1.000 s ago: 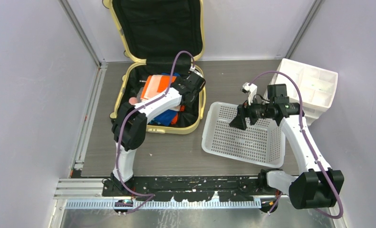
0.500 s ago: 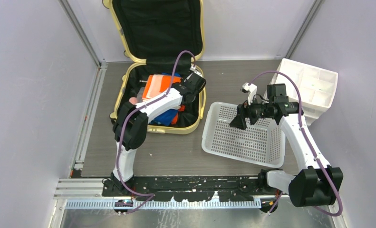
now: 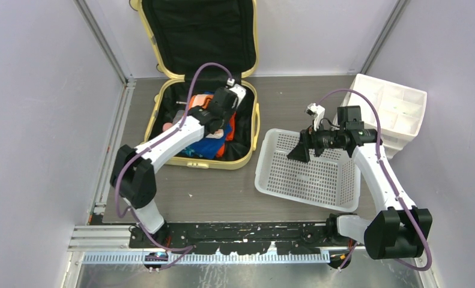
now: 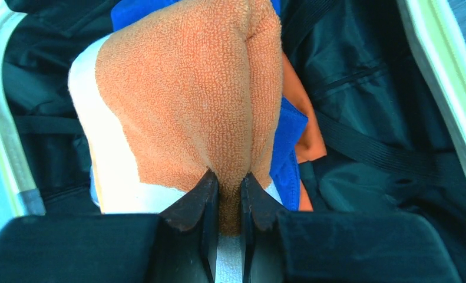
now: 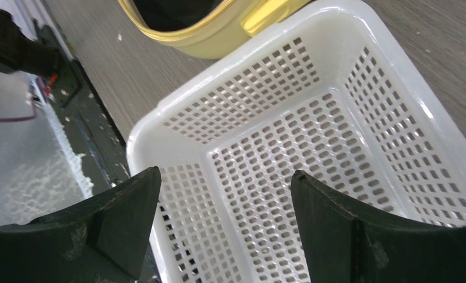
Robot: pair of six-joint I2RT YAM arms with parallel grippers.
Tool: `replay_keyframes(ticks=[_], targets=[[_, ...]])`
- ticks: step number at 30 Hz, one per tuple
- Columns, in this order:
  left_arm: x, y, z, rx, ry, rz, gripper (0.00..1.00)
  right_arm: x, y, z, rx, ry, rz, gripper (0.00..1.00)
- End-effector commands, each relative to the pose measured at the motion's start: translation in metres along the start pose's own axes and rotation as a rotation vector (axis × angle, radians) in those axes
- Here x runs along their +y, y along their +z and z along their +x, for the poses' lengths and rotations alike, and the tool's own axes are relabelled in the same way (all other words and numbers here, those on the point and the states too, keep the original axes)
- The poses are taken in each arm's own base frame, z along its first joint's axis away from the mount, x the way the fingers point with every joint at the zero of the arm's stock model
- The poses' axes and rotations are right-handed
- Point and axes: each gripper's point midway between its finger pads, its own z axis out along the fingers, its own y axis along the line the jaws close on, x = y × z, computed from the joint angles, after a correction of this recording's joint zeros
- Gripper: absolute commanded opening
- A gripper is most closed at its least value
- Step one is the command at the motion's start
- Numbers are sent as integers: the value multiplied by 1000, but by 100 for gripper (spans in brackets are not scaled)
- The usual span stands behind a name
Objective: Open, take out, and arrange the luggage
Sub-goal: Pick up the clothes from the luggage.
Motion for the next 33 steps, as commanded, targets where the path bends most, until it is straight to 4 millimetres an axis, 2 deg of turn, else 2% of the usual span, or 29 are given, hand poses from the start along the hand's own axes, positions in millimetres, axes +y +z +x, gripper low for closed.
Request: replay_keyframes(ticks=[1,5,9,14,17,19,21,24,28,33], targets=[[2,-24,-34,-180,-82,184,0,11,6,-21,-101,82,-86,86],[-1,-37,-36,-224,-136,275,0,5,18,-48,-201,240,-113,86],[-7,-48,-38,-281,-180,339,0,3,33,-85,-237,302,-110,88],[-26,-61,-43,-337,-275,461,0,-2,67,-139,-303,455,-49,89],[-32,-65,-43,-360,-319,494,0,-12,90,-165,-350,597,-12,89],[-37,-66,-42,-370,-341,518,0,-12,102,-185,-386,652,-31,89],[-39,-67,-41,-374,-357,531,0,-16,114,-195,-403,704,-37,89],[-41,-66,-36,-371,-366,534,0,-19,136,-197,-367,720,-18,89],[-42,-68,-34,-374,-380,541,0,-19,170,-180,-273,724,-11,89],[-50,-67,-31,-365,-391,581,0,-2,198,-166,-182,705,-60,89]])
